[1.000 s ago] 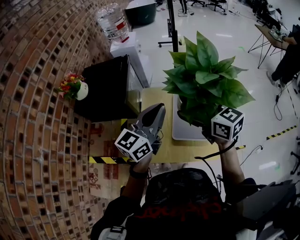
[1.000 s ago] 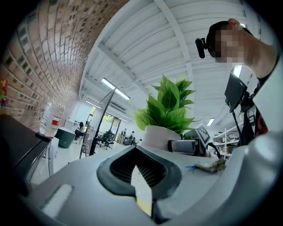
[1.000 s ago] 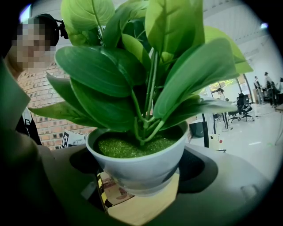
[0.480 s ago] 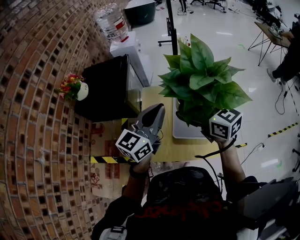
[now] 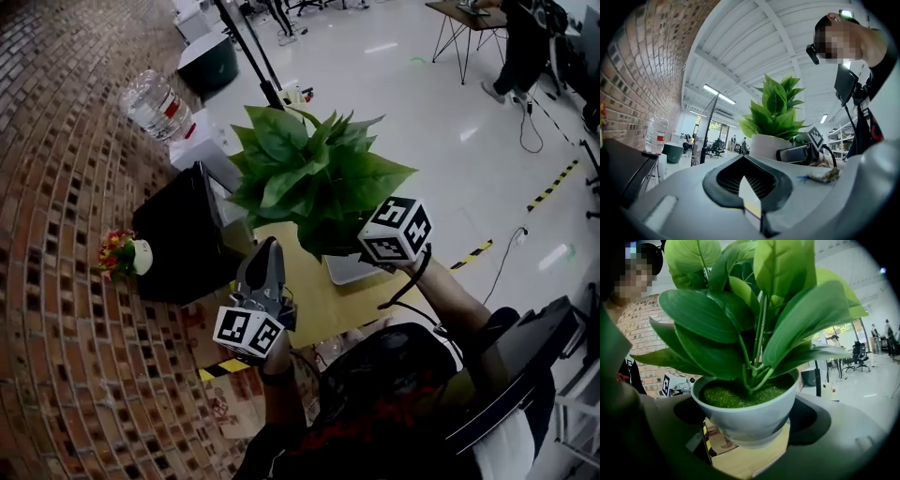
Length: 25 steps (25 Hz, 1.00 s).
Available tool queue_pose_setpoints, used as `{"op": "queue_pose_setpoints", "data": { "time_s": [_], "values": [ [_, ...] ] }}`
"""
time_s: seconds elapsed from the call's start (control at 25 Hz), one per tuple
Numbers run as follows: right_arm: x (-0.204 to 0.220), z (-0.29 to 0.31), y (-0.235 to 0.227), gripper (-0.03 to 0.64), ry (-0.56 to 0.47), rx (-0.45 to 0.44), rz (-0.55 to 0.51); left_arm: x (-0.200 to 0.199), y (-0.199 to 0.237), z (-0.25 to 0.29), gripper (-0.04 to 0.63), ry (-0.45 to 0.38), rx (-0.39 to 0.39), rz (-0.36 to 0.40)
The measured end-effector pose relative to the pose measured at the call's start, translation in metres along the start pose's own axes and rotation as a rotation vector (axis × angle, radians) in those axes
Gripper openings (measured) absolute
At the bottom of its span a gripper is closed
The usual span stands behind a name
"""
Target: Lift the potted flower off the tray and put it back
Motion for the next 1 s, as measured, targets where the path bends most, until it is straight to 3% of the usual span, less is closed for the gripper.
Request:
{"op": "queue_pose_setpoints", "data": {
  "time_s": [0.48, 1.0],
  "values": [
    [0.014, -0.008, -0.007, 0.52, 0.012, 0.004, 0.021, 0.002, -0.009, 0.003, 0.0, 0.007, 0.023, -0.021],
    [0.022, -0.019, -0.013, 0.52, -0.076, -0.011, -0.009, 0.007, -0.018, 0.003, 0.0, 0.0, 0.032, 0.003]
  ]
}}
Point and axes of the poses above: the fingertips, and each gripper's own axes: z forward along the fingers, y to its left, x out of its underside, the point moved 9 cm from there along -z, backward along the fingers, and after that the axes turned 12 degrees about z, right-handed, at the moved point
